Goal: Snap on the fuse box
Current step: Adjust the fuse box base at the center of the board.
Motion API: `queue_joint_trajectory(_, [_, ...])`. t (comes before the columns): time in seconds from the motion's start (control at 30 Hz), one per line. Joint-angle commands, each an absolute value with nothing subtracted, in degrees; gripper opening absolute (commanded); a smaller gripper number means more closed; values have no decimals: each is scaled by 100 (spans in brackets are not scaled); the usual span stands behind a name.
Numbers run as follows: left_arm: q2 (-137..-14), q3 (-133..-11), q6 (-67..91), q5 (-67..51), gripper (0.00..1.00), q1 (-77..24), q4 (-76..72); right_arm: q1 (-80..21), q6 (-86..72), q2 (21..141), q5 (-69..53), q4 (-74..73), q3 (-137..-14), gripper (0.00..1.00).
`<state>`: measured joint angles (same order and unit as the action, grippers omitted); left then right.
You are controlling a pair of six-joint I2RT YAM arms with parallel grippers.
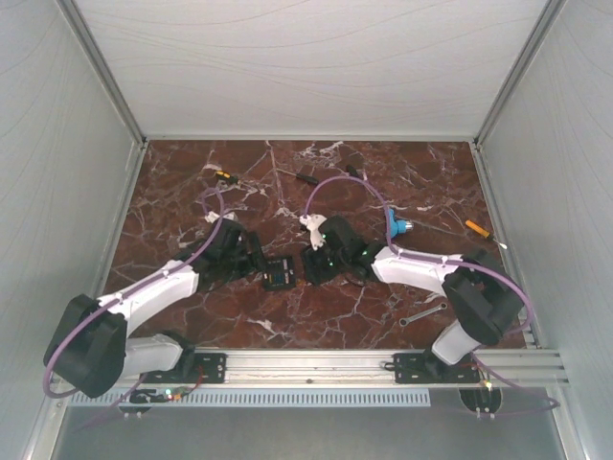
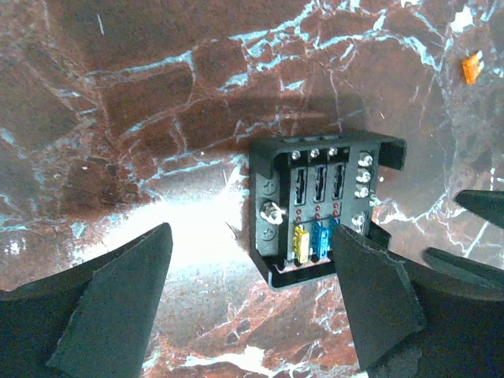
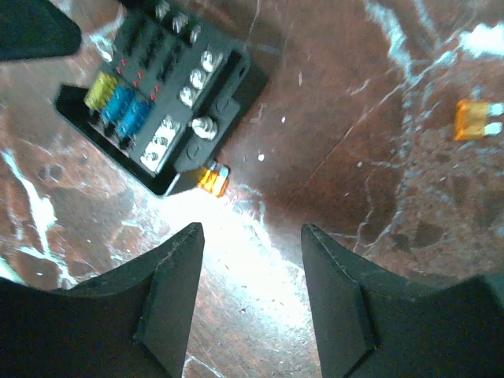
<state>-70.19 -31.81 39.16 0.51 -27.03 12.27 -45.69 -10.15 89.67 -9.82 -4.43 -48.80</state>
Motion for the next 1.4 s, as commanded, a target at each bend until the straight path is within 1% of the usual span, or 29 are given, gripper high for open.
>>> queue_joint_trajectory(0.0, [-6821, -3031, 4026, -360, 83, -2689, 1130, -4929, -854, 9092, -45, -148, -4725, 47])
queue_joint_trajectory(0.1, [-6841, -2923, 4128, -488, 82, -2689, 1038, -5043, -850, 9265, 108, 62, -4743, 43])
queue_joint_trajectory(0.33, [-6891, -2536, 4534, -1420, 81, -2689, 134, -5203, -791, 9587, -150, 465, -4817, 43])
queue_joint_trajectory(0.5, [-7080, -2418, 4688, -1616, 77, -2698, -106, -5252, -905, 9880, -312, 639, -5014, 44])
queue_joint_trajectory(0.67, [-6865, -2514, 4703, -1148, 67, -2698, 349, -5243, -966, 9814, -17, 666, -4949, 47])
queue_joint_trajectory(0.83, [-6716, -2691, 4604, -638, 53, -2736, 971, -5247, -1001, 9671, 73, 693, -4791, 50])
queue_joint_trajectory(0.9, [-6778, -2788, 4547, -503, 48, -2786, 1117, -5247, -1002, 9652, 64, 704, -4776, 50])
queue_joint_trajectory(1.03, [-7015, -3072, 4472, -53, 33, -3024, 1442, -5242, -1011, 9635, 8, 694, -4758, 51])
queue_joint_trajectory(1.17, [-7326, -3337, 4444, 149, 24, -3276, 1612, -5247, -1021, 9592, -2, 721, -4683, 51])
queue_joint_trajectory(1.27, [-7354, -3390, 4516, 231, 21, -3332, 1685, -5245, -1012, 9557, -1, 719, -4637, 51])
queue_joint_trajectory(1.37, [-7251, -3431, 4555, 395, 27, -3344, 1822, -5247, -1002, 9496, 12, 774, -4555, 52])
